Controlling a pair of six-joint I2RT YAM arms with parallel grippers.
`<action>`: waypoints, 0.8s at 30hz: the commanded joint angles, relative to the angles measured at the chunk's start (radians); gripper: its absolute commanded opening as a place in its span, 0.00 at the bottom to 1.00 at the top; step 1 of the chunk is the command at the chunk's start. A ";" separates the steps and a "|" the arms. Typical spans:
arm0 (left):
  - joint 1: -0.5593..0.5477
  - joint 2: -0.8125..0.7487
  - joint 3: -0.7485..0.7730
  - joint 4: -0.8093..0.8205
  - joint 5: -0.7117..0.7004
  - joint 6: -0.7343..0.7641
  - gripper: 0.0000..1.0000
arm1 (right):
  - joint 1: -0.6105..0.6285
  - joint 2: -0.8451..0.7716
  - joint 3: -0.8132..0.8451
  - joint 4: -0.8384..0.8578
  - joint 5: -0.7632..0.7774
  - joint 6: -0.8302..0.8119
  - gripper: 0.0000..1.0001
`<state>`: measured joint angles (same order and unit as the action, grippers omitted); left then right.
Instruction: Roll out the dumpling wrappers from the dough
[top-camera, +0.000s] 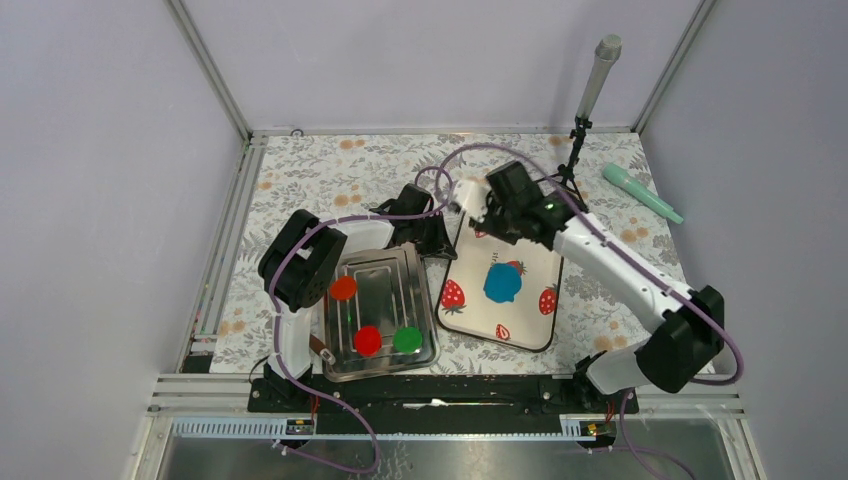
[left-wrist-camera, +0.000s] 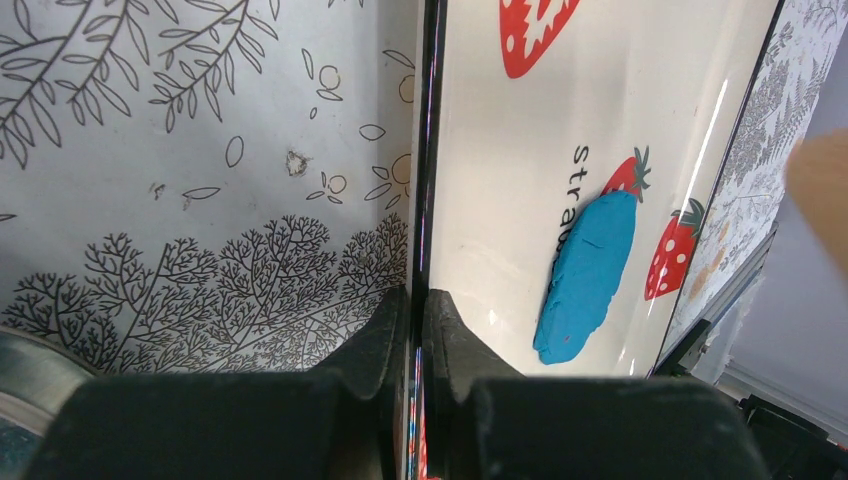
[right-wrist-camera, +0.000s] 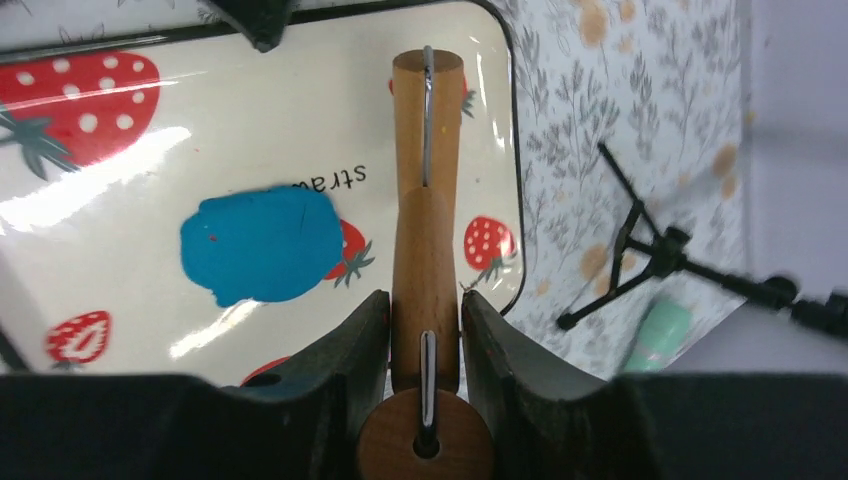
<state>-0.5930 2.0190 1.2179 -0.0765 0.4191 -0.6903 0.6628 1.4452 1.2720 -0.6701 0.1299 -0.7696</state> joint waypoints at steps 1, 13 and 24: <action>0.009 0.046 -0.006 -0.070 -0.067 0.002 0.00 | -0.168 -0.045 0.106 -0.247 -0.198 0.335 0.00; 0.011 0.037 -0.010 -0.076 -0.072 0.007 0.00 | -0.573 -0.080 -0.152 -0.147 -0.809 0.845 0.00; 0.019 0.041 -0.012 -0.081 -0.068 0.008 0.00 | -0.592 -0.010 -0.171 -0.100 -0.699 0.896 0.00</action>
<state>-0.5915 2.0190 1.2179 -0.0776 0.4206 -0.6949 0.0792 1.4235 1.0943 -0.8021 -0.5842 0.0860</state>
